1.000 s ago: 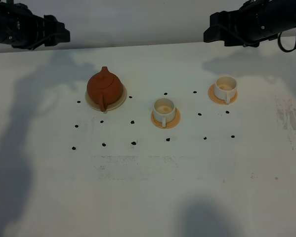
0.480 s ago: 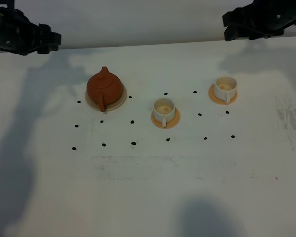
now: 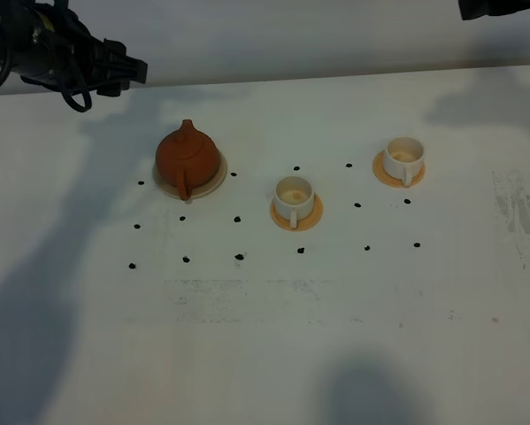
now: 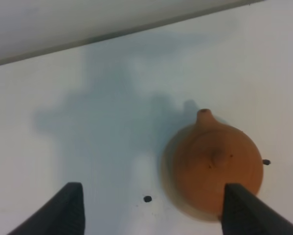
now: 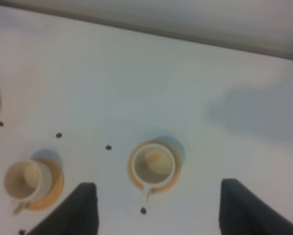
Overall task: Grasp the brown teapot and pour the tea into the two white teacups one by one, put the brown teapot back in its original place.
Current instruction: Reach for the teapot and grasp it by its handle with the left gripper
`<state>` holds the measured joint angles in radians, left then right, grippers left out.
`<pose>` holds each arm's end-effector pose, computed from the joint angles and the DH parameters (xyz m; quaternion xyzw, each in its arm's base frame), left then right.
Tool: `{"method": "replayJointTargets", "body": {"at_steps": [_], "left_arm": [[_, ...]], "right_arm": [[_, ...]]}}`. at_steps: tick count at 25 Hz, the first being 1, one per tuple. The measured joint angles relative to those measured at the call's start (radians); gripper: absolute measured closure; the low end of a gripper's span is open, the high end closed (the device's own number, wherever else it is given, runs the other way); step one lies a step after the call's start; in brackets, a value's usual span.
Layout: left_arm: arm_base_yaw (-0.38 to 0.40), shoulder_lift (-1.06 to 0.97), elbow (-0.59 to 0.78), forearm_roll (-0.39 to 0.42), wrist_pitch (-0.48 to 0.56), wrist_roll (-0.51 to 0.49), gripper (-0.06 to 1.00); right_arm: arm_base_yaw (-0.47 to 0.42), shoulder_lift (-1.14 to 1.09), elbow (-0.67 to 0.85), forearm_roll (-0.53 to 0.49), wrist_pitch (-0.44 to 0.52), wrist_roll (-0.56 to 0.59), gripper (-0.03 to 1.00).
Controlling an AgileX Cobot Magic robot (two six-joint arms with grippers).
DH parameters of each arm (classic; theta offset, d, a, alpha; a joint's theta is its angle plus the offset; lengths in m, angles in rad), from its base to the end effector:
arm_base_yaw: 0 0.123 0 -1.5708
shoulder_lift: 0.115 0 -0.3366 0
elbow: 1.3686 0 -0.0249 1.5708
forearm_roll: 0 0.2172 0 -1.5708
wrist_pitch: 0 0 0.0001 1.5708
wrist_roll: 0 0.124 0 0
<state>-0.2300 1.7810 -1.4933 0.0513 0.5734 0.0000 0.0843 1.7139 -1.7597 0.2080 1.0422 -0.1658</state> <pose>0.4039 -0.0910 0.3364 0.1201 0.9136 -0.0235 0.3877 0.3705 0.0535 0.4063 -0.0971 0.9359 0.0885 0.3269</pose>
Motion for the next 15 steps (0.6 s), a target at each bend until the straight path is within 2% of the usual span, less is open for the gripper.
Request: {"method": "replayJointTargets", "body": {"at_steps": [3, 6, 10, 15], "left_arm": [[-0.025, -0.028, 0.0, 0.04, 0.034, -0.068, 0.37], [-0.04, -0.057, 0.004, 0.055, 0.053, -0.093, 0.38], [-0.046, -0.115, 0.053, 0.058, 0.039, -0.119, 0.39], [-0.046, -0.196, 0.191, 0.061, -0.03, -0.149, 0.39]], "right_arm": [[0.0, -0.049, 0.0, -0.009, 0.037, 0.0, 0.43], [0.0, -0.109, 0.0, -0.016, 0.06, 0.0, 0.43], [0.0, -0.186, 0.0, -0.023, 0.1, 0.001, 0.43], [0.0, -0.296, 0.012, -0.022, 0.119, 0.001, 0.45]]}}
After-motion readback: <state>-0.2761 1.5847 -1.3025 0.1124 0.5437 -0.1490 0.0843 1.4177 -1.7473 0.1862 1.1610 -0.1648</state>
